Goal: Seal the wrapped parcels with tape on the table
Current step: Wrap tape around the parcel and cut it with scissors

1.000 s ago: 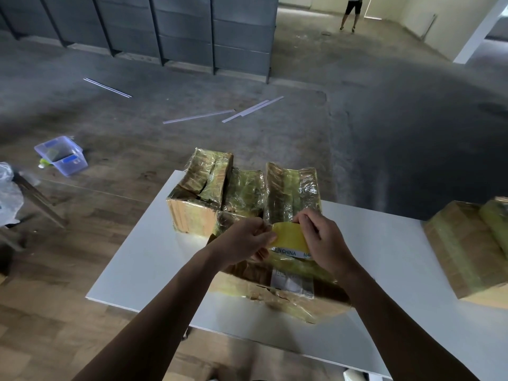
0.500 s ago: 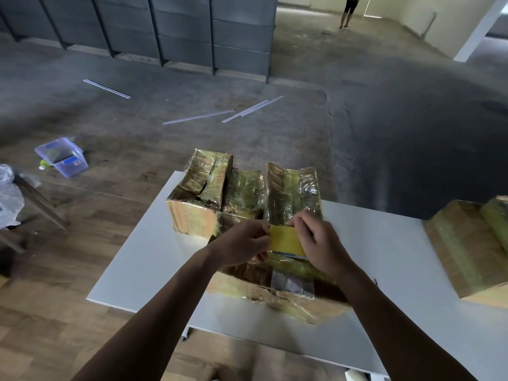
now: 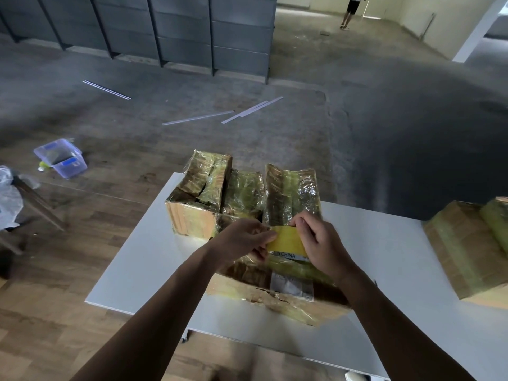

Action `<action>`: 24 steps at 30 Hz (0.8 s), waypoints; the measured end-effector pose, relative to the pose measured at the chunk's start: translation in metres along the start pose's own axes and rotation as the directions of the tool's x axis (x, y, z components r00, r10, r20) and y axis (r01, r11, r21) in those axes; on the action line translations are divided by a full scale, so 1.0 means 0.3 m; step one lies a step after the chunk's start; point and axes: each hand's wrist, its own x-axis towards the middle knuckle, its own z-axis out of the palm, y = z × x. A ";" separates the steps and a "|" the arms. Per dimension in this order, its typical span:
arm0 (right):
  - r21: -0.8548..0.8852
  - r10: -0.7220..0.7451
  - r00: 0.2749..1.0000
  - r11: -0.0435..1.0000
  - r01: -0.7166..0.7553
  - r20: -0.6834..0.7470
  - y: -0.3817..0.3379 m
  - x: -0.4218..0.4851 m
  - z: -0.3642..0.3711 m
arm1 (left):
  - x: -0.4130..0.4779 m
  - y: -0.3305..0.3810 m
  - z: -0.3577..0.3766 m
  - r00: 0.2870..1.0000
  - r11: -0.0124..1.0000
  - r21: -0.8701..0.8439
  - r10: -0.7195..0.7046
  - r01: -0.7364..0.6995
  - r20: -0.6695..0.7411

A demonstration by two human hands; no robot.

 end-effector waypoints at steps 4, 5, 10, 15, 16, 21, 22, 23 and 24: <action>0.007 -0.015 1.000 1.000 0.015 -0.015 -0.005 0.000 0.002 | -0.009 0.015 -0.007 0.999 1.000 0.011 -0.009 0.008 0.035; 0.008 -0.011 1.000 1.000 0.011 -0.015 -0.004 0.000 0.001 | -0.009 0.015 -0.008 0.999 1.000 0.011 -0.007 0.007 0.041; 0.003 -0.042 0.999 0.999 0.042 -0.005 -0.004 -0.001 0.003 | -0.010 0.032 -0.011 0.998 0.998 0.059 -0.022 0.018 0.052; 0.003 -0.052 0.999 0.999 0.052 0.006 0.006 -0.006 0.006 | 0.002 0.042 -0.001 0.999 0.993 0.114 -0.037 0.032 0.040; 0.005 -0.052 0.999 0.999 0.052 0.007 0.007 -0.006 0.007 | 0.003 0.041 0.000 0.999 0.991 0.131 -0.030 0.024 0.045; 0.025 -0.035 0.999 0.999 0.035 0.007 0.015 -0.005 0.013 | 0.003 0.023 0.007 0.999 0.986 0.165 0.023 -0.027 0.032; 0.035 -0.024 1.000 0.999 0.024 0.009 0.016 -0.006 0.014 | 0.003 0.017 0.009 0.999 0.988 0.153 0.032 -0.035 0.022; 0.046 -0.014 1.000 0.999 0.013 0.012 0.018 -0.006 0.014 | 0.004 0.011 0.012 0.999 0.989 0.142 0.038 -0.040 0.012; 0.052 -0.006 1.000 0.999 0.006 0.015 0.018 -0.007 0.013 | 0.005 0.005 0.015 0.999 0.990 0.132 0.041 -0.041 0.003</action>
